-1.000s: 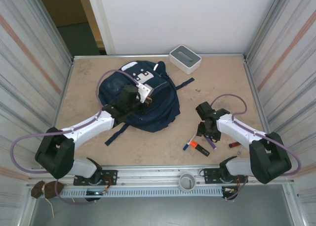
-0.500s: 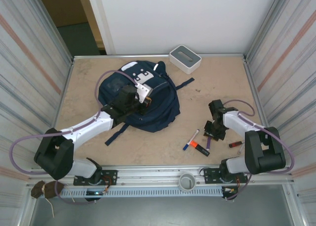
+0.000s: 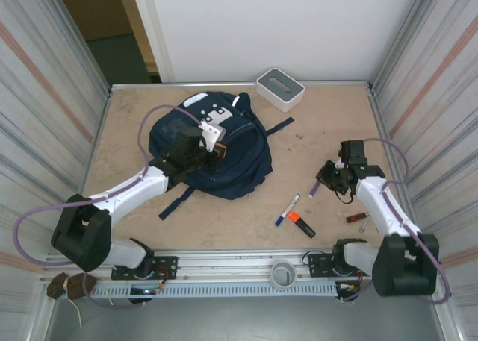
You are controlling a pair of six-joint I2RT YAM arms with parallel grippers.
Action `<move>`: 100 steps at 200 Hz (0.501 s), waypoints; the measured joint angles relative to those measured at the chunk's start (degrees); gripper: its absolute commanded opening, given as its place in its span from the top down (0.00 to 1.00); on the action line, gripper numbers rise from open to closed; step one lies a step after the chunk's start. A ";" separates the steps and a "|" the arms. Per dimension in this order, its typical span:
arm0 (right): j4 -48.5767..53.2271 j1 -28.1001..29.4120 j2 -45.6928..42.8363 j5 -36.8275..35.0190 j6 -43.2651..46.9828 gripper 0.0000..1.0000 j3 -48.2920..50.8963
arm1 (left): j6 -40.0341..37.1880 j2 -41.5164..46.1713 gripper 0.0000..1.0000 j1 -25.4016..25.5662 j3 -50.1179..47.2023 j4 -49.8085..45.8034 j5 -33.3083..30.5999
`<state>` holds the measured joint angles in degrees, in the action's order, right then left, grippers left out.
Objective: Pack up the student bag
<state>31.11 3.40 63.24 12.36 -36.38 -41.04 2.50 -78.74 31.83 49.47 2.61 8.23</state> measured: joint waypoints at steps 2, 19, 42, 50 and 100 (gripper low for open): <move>-0.48 0.66 -0.44 0.26 -0.31 0.96 -0.35 | 0.17 0.00 1.00 -0.26 0.15 -0.02 0.42; -5.92 7.78 -1.36 2.01 -4.22 0.96 -3.08 | 1.49 0.07 1.00 -1.97 1.99 -1.25 2.89; -15.17 17.35 3.15 3.43 -10.29 0.95 -6.19 | 2.27 0.07 1.00 -2.93 5.05 -3.52 4.72; -18.47 19.98 5.70 3.80 -12.66 0.95 -7.19 | 2.32 0.07 1.00 -3.02 6.03 -4.44 5.22; -34.71 28.13 24.55 3.26 -24.76 0.92 -16.59 | 2.93 0.04 1.00 -3.98 9.73 -8.39 6.71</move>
<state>-3.60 31.53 87.79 15.62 -61.14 -57.63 5.43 -78.70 27.86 59.20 -5.78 14.94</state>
